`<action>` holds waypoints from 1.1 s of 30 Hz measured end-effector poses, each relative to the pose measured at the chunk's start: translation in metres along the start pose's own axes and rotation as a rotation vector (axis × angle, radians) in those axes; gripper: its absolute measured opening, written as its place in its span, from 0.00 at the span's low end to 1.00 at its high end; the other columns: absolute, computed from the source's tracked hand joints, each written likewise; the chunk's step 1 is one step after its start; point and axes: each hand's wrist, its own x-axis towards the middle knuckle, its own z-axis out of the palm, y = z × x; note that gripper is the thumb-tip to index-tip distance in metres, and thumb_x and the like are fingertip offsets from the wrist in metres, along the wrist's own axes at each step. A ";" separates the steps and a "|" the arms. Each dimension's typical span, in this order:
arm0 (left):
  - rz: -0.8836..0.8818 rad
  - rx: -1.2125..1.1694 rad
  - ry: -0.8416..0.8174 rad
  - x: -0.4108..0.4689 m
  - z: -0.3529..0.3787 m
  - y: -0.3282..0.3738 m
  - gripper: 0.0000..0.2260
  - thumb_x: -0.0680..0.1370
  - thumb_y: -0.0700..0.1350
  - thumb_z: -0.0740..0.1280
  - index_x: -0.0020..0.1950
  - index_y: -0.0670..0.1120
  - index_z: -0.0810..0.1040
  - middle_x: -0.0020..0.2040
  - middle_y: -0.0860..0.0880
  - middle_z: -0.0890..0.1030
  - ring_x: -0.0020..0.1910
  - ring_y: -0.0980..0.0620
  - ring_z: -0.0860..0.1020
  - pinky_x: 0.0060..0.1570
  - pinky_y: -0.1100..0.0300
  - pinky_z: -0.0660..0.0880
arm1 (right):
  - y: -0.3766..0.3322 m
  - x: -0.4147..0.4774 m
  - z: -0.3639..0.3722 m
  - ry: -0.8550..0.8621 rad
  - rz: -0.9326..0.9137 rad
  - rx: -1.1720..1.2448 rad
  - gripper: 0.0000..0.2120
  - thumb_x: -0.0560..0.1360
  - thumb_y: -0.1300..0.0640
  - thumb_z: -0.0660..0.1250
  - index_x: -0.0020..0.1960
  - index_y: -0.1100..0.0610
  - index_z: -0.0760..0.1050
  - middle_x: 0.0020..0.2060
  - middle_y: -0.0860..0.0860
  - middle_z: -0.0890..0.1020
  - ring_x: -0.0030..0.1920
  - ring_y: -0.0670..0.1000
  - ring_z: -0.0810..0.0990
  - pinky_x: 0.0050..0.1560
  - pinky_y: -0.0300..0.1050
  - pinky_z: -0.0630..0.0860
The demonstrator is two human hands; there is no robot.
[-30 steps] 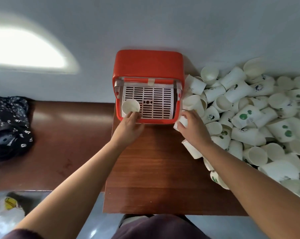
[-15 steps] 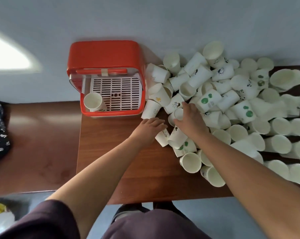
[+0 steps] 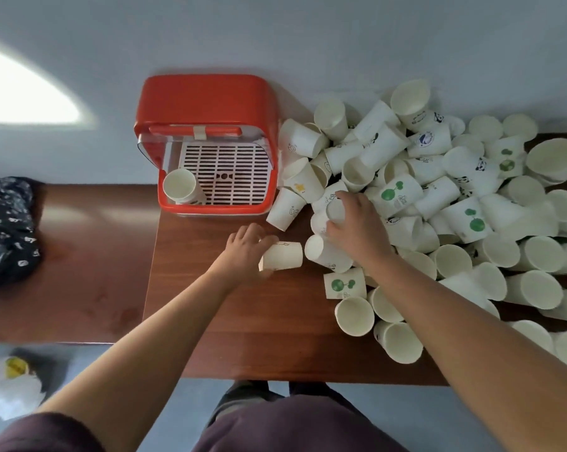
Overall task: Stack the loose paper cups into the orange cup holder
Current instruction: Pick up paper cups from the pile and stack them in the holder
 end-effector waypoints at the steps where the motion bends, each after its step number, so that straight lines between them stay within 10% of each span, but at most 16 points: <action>1: -0.028 -0.069 0.024 -0.007 -0.004 -0.005 0.32 0.70 0.56 0.74 0.71 0.52 0.71 0.62 0.47 0.67 0.63 0.44 0.68 0.65 0.42 0.70 | -0.002 0.000 -0.006 0.009 0.000 0.037 0.28 0.72 0.55 0.70 0.70 0.59 0.69 0.59 0.61 0.75 0.58 0.62 0.74 0.56 0.56 0.75; 12: -0.521 -0.785 0.396 -0.053 -0.066 -0.064 0.34 0.68 0.55 0.77 0.67 0.50 0.64 0.63 0.47 0.73 0.60 0.49 0.77 0.55 0.54 0.79 | -0.073 0.012 -0.030 -0.054 0.074 0.545 0.21 0.75 0.53 0.68 0.67 0.49 0.72 0.57 0.48 0.75 0.57 0.47 0.75 0.55 0.42 0.73; 17: -0.614 -0.758 0.597 -0.072 -0.103 -0.107 0.35 0.69 0.60 0.76 0.71 0.50 0.68 0.66 0.49 0.71 0.60 0.50 0.76 0.60 0.50 0.77 | -0.124 0.021 -0.020 -0.131 0.143 0.700 0.18 0.76 0.53 0.69 0.65 0.48 0.72 0.52 0.44 0.75 0.51 0.43 0.77 0.41 0.32 0.70; 33: -0.352 -0.422 0.472 -0.003 -0.133 -0.148 0.33 0.74 0.57 0.73 0.75 0.47 0.69 0.72 0.48 0.69 0.70 0.45 0.66 0.68 0.46 0.67 | -0.186 0.037 0.025 -0.125 0.257 0.822 0.19 0.72 0.46 0.70 0.62 0.45 0.73 0.56 0.49 0.78 0.55 0.50 0.80 0.54 0.53 0.81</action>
